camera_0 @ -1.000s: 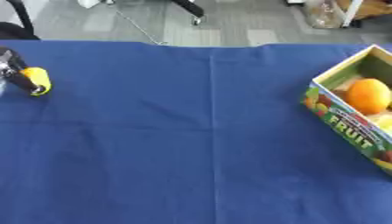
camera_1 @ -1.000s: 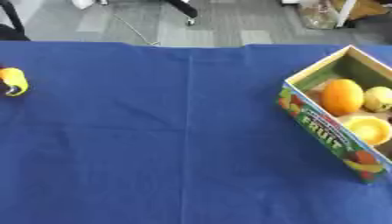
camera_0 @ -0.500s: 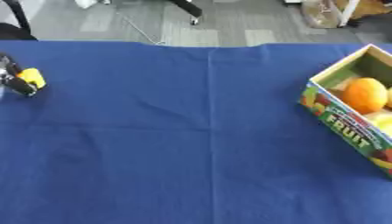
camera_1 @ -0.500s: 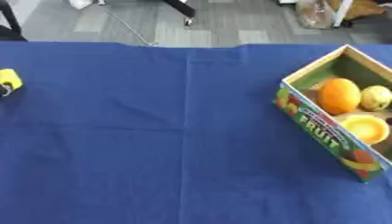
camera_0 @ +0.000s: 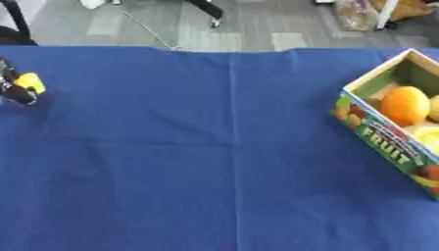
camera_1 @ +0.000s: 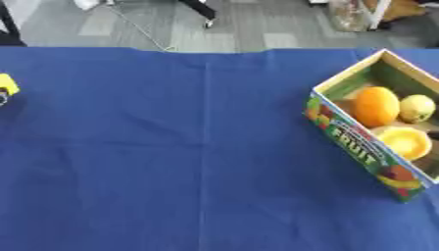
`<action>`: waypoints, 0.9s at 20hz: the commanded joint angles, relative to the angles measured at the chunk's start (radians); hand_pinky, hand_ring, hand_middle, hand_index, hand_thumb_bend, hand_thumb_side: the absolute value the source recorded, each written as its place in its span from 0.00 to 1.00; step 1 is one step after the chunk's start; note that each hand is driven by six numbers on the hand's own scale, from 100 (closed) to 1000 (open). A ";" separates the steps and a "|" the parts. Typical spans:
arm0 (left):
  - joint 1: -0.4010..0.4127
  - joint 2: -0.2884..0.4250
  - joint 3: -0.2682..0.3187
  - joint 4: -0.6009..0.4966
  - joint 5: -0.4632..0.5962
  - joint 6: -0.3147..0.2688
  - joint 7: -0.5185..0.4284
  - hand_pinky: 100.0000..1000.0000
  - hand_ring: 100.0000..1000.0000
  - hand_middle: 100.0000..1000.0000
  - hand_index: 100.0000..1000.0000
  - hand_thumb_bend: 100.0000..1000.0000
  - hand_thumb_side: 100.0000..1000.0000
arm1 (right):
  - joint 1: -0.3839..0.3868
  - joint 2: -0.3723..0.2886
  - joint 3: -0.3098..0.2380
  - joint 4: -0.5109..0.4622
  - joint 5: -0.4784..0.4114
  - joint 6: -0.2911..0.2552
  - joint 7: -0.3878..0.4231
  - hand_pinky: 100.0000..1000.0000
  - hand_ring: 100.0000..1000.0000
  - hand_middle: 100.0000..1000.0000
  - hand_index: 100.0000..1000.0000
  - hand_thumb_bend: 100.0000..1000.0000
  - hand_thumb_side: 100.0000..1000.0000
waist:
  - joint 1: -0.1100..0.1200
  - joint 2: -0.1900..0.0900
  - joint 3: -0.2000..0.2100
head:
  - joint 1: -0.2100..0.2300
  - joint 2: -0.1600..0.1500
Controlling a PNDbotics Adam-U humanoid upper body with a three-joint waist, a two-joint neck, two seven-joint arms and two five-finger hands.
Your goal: Pick up the objects with one hand, pass them to the other hand, and then place them into the box on the other side of the table.
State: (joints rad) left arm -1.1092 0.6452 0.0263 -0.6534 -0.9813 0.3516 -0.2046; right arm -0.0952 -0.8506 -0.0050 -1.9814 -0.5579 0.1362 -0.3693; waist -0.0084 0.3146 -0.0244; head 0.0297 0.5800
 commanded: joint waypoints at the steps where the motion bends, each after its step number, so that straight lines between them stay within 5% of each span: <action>1: -0.020 0.051 -0.021 -0.080 -0.006 -0.032 -0.005 0.58 0.52 0.46 0.47 0.10 0.00 | 0.000 -0.036 -0.018 -0.019 -0.007 -0.004 -0.001 0.69 0.89 0.82 0.90 0.00 0.53 | 0.005 -0.032 0.003 | -0.011 0.009; 7: 0.008 0.096 -0.068 -0.292 0.053 -0.082 0.011 0.57 0.48 0.43 0.44 0.06 0.00 | 0.004 -0.051 -0.023 -0.019 -0.024 -0.008 0.000 0.69 0.89 0.82 0.90 0.00 0.52 | 0.011 -0.052 0.013 | -0.023 0.027; 18: 0.220 0.114 -0.110 -0.847 0.594 -0.021 0.178 0.57 0.42 0.38 0.39 0.00 0.00 | -0.020 -0.092 -0.034 -0.019 -0.082 -0.025 0.011 0.69 0.89 0.82 0.90 0.00 0.50 | 0.023 -0.087 0.023 | -0.048 0.063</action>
State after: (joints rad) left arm -0.8767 0.7323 -0.0892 -1.4333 -0.4408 0.3211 -0.0538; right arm -0.1061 -0.8969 -0.0200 -1.9814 -0.6307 0.1179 -0.3601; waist 0.0034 0.2644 -0.0024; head -0.0140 0.6379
